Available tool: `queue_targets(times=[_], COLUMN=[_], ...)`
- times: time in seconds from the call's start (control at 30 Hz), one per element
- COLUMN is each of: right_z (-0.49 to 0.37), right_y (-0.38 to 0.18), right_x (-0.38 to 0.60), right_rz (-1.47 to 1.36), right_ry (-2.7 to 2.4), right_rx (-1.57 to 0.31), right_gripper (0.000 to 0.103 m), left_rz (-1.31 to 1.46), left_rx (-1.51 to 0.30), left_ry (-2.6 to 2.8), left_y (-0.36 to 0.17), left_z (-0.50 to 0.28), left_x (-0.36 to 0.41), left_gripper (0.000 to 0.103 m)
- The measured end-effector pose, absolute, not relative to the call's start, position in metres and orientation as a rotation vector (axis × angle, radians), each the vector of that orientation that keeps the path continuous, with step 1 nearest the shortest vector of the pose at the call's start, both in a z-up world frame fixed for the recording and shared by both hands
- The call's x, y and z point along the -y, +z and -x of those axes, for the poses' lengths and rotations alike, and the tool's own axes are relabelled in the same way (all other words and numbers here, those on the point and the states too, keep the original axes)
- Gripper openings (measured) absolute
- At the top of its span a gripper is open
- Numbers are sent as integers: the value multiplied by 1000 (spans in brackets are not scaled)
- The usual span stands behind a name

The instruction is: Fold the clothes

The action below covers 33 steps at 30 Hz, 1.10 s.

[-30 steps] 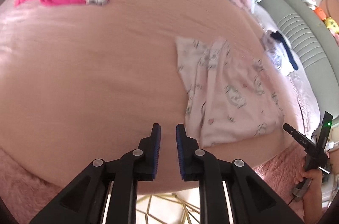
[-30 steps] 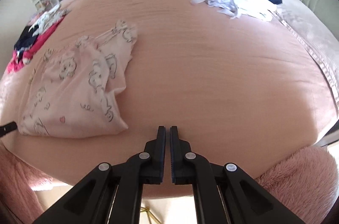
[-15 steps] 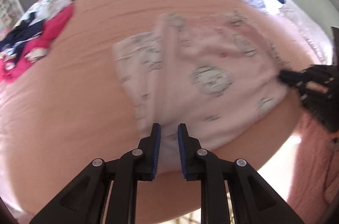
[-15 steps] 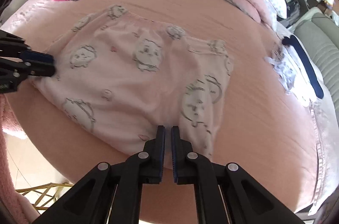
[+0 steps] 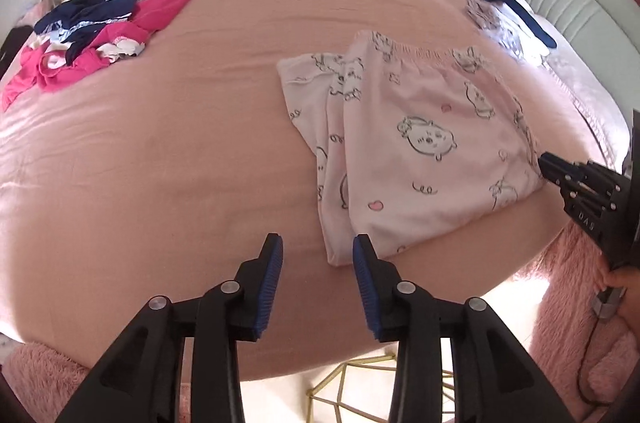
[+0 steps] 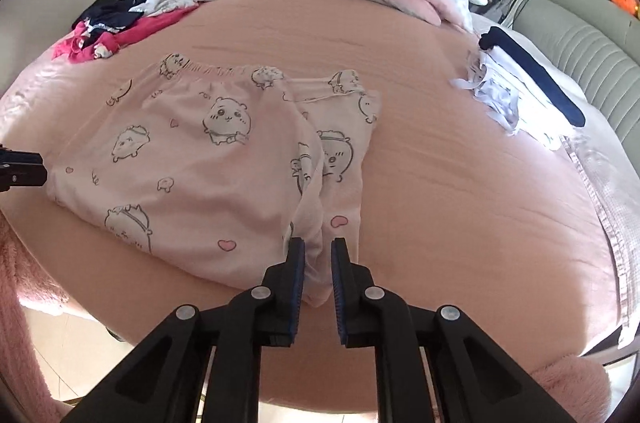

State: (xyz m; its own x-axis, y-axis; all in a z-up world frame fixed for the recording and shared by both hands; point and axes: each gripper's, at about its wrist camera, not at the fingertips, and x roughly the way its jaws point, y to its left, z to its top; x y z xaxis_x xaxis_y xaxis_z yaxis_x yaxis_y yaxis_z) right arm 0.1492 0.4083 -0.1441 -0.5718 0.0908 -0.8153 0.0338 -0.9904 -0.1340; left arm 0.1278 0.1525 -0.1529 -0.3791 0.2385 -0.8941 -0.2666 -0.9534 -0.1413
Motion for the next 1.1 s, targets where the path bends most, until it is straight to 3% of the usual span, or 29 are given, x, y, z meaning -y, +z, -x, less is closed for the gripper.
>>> queue_targets(times=[0.13,0.2,0.23,0.3,0.33,0.47,0.57,0.77,0.83,1.0,1.1], right_z=[-154,-159,-161,-155,-151,-142,-139,-144,-150,-153,-156], right_y=[-132,-119,-114,-118,-127,-159,-159,-157,-157,-147,-140], right_x=[-422,-426,-426,-423,-420,-421,-434,-428,-428,-436,-434], right_rz=[1335,1259,1239,1311,1378,1552,1545,1505,1496,1448,1384], right_ry=[2778,2826,2862,2911,2907,2777,2756,2749,2743,2759,2795], right_rx=[65,-5,-28,-36,-26,-6,-89,-10,-10,-82,-82], right_gripper=[12,14,18,49,50,50,53,55,55,55,55], left_rz=[1534,1527,1521,1503,1503,1534,1560,1584,1603,1490,1432], left_rx=[-65,-44,-30,-27,-35,-158,-224,-406,-376,-78,-48], left_ry=[2363,2348,2339,2330,2321,2304,2291,2331,2370,2401,2361], left_y=[-159,-162,-163,-167,-167,-168,-168,-169,-169,-143,-136], left_z=[-134,-132,-132,-137,-136,-133,-130,-134,-133,-137,-143], left_x=[-153,-155,-156,-159,-160,-162,-159,-159,-150,-128,-141], left_gripper=[32,18,9,3,3,3,3,3,2,2,3])
